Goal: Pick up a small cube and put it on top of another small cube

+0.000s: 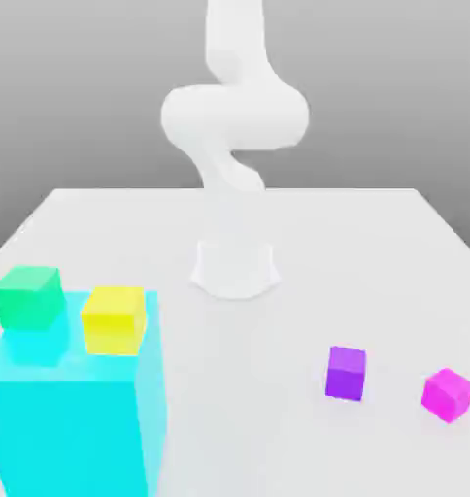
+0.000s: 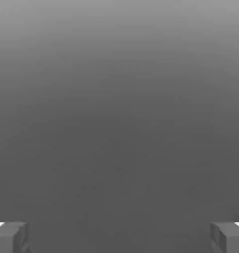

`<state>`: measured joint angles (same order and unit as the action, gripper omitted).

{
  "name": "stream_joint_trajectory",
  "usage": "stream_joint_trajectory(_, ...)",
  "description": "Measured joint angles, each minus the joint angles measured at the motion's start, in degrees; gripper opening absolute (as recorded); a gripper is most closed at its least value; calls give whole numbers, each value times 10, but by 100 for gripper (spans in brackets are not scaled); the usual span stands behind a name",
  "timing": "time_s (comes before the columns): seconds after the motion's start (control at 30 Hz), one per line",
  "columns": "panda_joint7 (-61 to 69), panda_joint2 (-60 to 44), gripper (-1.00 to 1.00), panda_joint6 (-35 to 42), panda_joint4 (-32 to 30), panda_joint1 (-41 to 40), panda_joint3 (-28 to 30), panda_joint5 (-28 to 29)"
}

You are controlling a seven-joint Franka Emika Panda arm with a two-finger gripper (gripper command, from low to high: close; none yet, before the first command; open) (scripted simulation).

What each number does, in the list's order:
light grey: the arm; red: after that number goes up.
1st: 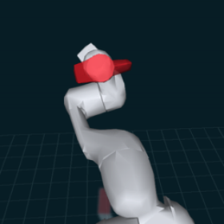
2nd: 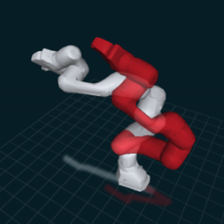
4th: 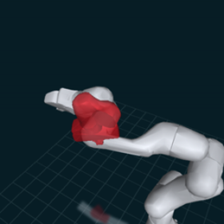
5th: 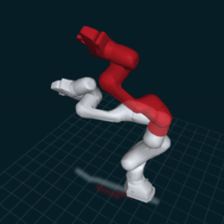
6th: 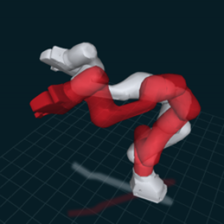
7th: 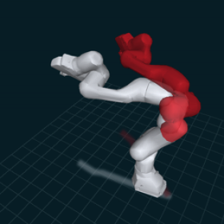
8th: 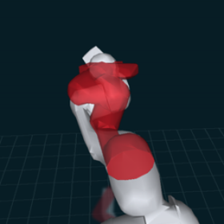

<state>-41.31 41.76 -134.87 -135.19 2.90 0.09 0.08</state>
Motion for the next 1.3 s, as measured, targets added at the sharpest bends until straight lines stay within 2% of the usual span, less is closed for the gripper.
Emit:
stream_joint_trajectory(0.4, 265, -240, 0, -175, -187, 159, 3, 0)
stream_joint_trajectory(0.6, 415, -385, 0, -279, -288, 227, -22, -4)
stream_joint_trajectory(0.83, 420, -534, 0, -400, -280, 242, -10, 19)
stream_joint_trajectory(0.87, 419, -553, -100, -415, -277, 245, -7, 20)
stream_joint_trajectory(1.1, 417, -556, -100, -417, -276, 245, -7, 22)
stream_joint_trajectory(1.3, 431, -446, -100, -326, -295, 240, -16, 4)
